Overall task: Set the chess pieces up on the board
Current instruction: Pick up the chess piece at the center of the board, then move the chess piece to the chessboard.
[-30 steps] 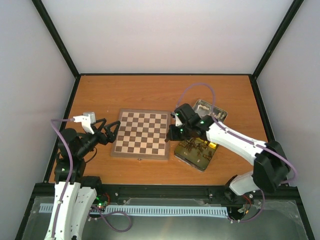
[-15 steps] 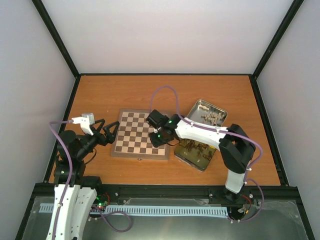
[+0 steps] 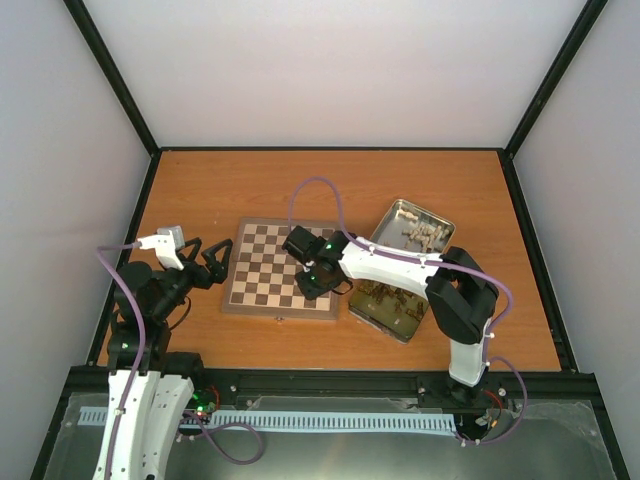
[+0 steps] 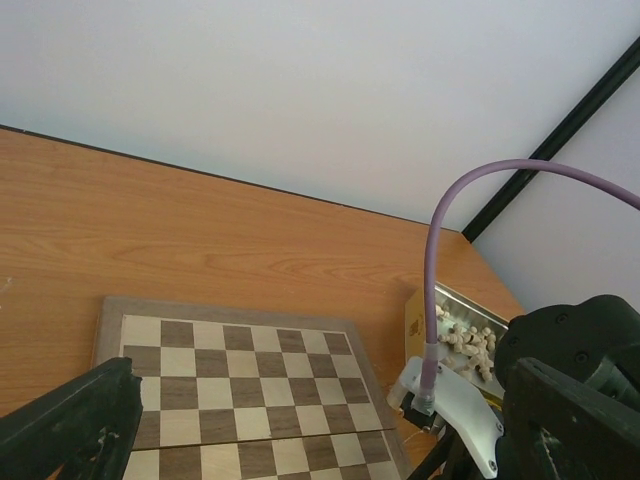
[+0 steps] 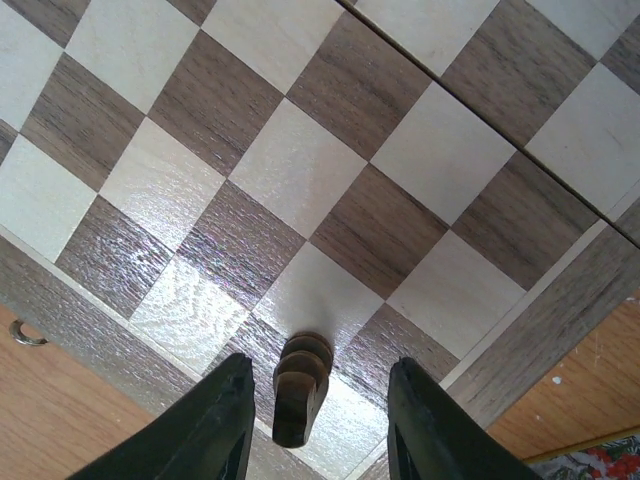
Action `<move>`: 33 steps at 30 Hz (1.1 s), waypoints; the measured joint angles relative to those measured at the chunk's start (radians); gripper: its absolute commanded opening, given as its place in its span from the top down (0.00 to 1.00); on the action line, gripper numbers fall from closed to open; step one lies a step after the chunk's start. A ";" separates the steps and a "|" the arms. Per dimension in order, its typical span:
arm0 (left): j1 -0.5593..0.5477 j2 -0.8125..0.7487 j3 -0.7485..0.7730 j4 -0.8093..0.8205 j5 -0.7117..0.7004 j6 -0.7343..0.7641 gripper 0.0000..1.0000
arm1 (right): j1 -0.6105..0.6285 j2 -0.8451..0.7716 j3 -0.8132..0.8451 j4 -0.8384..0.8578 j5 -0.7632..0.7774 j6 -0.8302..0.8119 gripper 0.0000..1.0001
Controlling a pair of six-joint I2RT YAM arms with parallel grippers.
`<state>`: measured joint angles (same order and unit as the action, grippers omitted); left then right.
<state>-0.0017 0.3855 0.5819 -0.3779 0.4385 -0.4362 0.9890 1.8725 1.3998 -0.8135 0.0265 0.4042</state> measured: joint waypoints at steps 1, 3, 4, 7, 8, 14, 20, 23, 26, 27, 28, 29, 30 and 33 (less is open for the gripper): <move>0.000 0.000 0.000 -0.001 -0.003 0.000 0.00 | 0.000 0.000 0.000 -0.001 0.001 0.002 0.62; 0.000 0.000 0.000 -0.004 -0.008 0.000 0.00 | 0.000 0.000 0.000 0.000 0.000 0.005 0.62; 0.000 0.000 0.000 -0.005 -0.009 0.000 0.00 | 0.000 0.000 0.000 0.000 -0.002 0.007 0.63; 0.000 0.000 0.000 -0.005 -0.013 0.000 0.00 | 0.000 0.000 0.000 0.003 -0.013 0.012 0.74; 0.000 0.000 0.000 -0.006 -0.015 0.000 0.00 | 0.000 0.000 0.000 0.004 -0.019 0.014 0.77; 0.000 0.000 0.000 -0.006 -0.024 0.000 0.00 | 0.004 0.000 0.000 0.013 -0.044 0.011 0.82; 0.000 0.000 0.000 -0.007 -0.025 0.000 0.00 | 0.005 0.002 0.000 0.011 -0.047 -0.002 0.91; 0.000 0.000 0.000 -0.008 -0.025 0.000 0.00 | 0.006 0.004 0.000 0.013 -0.051 -0.014 0.92; 0.000 -0.003 0.000 -0.009 -0.025 0.000 0.00 | 0.011 0.004 0.000 0.013 -0.064 -0.020 0.92; 0.000 -0.004 0.000 -0.009 -0.025 0.000 0.00 | 0.014 0.004 0.000 0.013 -0.066 -0.020 0.92; 0.000 -0.004 0.000 -0.010 -0.025 0.000 0.00 | 0.017 0.004 -0.001 0.013 -0.068 -0.020 0.91; 0.000 -0.005 0.000 -0.010 -0.025 0.000 0.00 | 0.019 0.004 -0.001 0.013 -0.068 -0.020 0.91; 0.000 -0.005 0.000 -0.012 -0.026 0.000 0.00 | 0.021 0.004 -0.002 0.013 -0.069 -0.020 0.90; 0.000 -0.005 0.000 -0.013 -0.026 0.000 0.00 | 0.024 0.003 -0.006 0.019 -0.068 -0.019 0.86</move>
<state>-0.0017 0.3809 0.5819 -0.3908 0.4129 -0.4366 1.0134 1.8755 1.3937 -0.7948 -0.0414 0.3847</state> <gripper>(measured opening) 0.997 0.111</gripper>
